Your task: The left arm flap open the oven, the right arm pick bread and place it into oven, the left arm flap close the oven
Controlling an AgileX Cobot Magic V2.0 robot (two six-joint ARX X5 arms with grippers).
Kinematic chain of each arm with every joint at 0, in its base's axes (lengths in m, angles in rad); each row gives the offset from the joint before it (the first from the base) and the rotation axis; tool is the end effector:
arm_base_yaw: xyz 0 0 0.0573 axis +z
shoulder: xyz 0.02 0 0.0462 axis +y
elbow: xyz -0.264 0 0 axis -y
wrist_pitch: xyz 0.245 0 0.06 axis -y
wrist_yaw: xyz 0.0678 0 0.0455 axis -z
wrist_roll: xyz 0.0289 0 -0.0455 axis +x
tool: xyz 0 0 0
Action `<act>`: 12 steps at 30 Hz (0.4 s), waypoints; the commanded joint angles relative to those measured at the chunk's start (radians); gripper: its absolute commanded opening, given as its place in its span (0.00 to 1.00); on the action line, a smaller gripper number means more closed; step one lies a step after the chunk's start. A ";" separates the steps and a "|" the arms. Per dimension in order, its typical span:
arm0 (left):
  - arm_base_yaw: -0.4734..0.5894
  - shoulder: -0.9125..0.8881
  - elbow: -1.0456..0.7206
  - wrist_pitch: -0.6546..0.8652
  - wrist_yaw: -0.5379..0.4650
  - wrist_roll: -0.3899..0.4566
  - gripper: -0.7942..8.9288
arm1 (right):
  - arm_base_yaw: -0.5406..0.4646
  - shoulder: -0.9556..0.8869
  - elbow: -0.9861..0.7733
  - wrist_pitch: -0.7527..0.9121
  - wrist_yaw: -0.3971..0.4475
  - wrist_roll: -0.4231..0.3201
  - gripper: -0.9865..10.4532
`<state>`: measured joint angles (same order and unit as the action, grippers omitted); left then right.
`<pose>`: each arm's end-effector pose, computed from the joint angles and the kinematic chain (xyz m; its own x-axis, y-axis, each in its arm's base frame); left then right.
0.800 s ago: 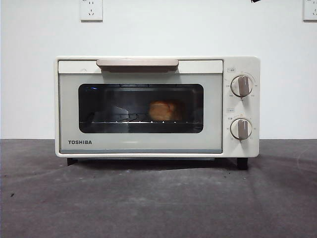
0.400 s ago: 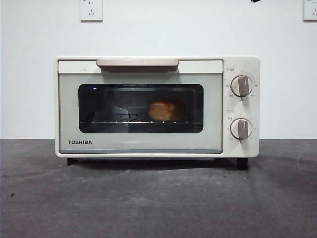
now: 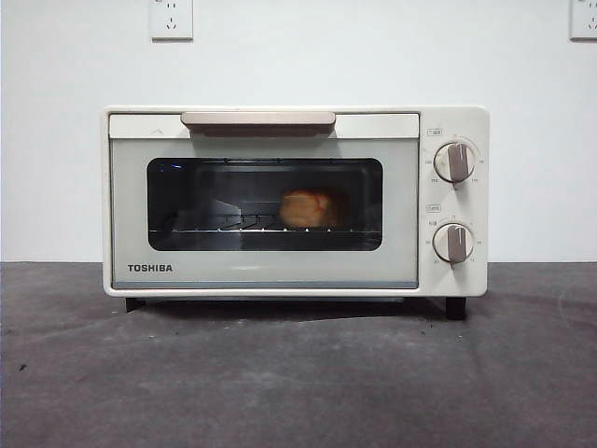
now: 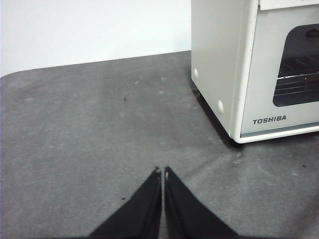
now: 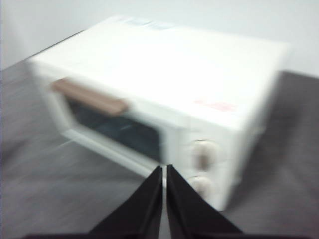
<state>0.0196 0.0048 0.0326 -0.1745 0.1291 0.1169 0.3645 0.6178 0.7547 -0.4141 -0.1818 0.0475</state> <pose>0.0947 -0.0019 0.1575 0.9834 -0.1095 -0.1450 0.1242 0.9875 0.0967 0.1213 0.0519 0.3230 0.8194 0.5061 -0.2692 -0.5004 0.8606 0.0951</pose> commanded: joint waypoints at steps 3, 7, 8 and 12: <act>0.003 -0.002 -0.020 -0.006 -0.001 -0.002 0.10 | -0.179 -0.107 -0.124 0.147 -0.002 -0.047 0.09; 0.003 -0.002 -0.020 -0.006 -0.001 -0.002 0.10 | -0.275 -0.214 -0.261 0.271 -0.001 -0.049 0.09; 0.003 -0.002 -0.020 -0.006 -0.001 -0.002 0.10 | -0.294 -0.245 -0.301 0.306 -0.002 -0.049 0.09; 0.003 -0.002 -0.020 -0.006 -0.001 -0.002 0.10 | -0.337 -0.352 -0.438 0.402 -0.001 -0.048 0.09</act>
<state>0.0196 0.0048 0.0326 -0.1745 0.1287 0.1169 0.0303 0.2771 0.3351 -0.0311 -0.1822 0.0059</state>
